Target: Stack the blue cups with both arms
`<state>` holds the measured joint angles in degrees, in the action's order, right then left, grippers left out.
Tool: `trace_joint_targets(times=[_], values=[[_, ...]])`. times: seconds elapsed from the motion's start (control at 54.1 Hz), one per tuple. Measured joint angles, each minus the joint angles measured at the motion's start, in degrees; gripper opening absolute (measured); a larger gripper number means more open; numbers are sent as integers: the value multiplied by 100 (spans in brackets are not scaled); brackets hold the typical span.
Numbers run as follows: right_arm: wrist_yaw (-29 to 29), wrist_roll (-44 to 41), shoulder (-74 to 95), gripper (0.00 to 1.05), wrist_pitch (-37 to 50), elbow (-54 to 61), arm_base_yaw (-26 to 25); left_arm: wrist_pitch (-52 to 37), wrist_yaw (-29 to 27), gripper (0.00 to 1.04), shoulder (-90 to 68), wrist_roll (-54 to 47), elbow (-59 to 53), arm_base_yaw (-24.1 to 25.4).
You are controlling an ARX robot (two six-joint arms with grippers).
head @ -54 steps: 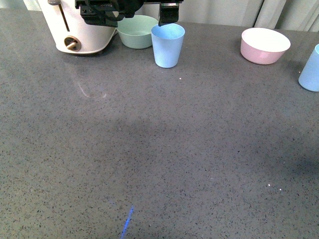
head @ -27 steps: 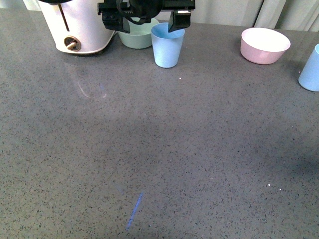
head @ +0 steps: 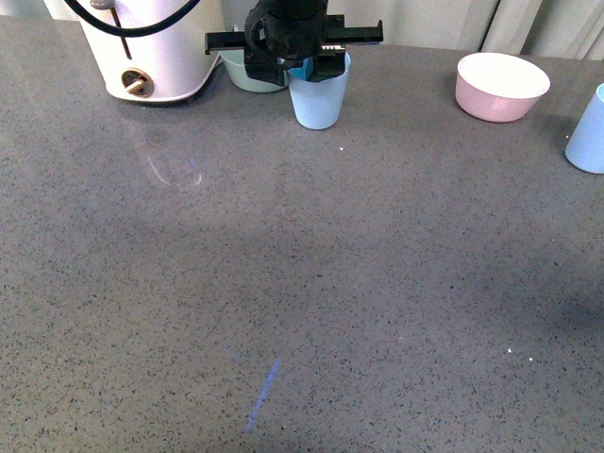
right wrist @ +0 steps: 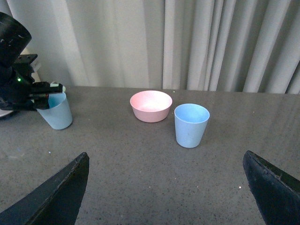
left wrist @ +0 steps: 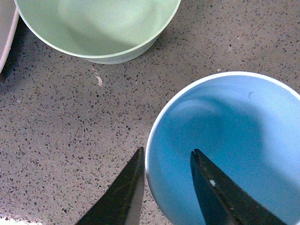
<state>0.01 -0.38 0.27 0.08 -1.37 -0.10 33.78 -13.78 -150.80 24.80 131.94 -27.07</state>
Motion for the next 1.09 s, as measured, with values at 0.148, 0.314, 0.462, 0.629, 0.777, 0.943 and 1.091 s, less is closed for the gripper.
trace_joint_targets(times=[0.148, 0.314, 0.462, 0.629, 0.777, 0.943, 1.091], values=[[0, 0, 0, 96, 0, 0, 0, -118, 0, 7, 61, 37, -155, -57], [0, 0, 0, 96, 0, 0, 0, -199, -17, 2, 341, 55, -575, -157], [0, -2, 0, 96, 0, 0, 0, -221, 4, 2, 752, 59, -1093, -361], [0, 0, 0, 96, 0, 0, 0, -83, 306, 2, 1185, 216, -1469, -833], [0, -2, 0, 96, 0, 0, 0, 55, 527, 2, 1235, 330, -1423, -1163], [-2, 0, 0, 96, 0, 0, 0, 400, 470, 2, 1047, 498, -1051, -1193], [0, -2, 0, 96, 0, 0, 0, 538, 435, 2, 848, 551, -874, -1215]])
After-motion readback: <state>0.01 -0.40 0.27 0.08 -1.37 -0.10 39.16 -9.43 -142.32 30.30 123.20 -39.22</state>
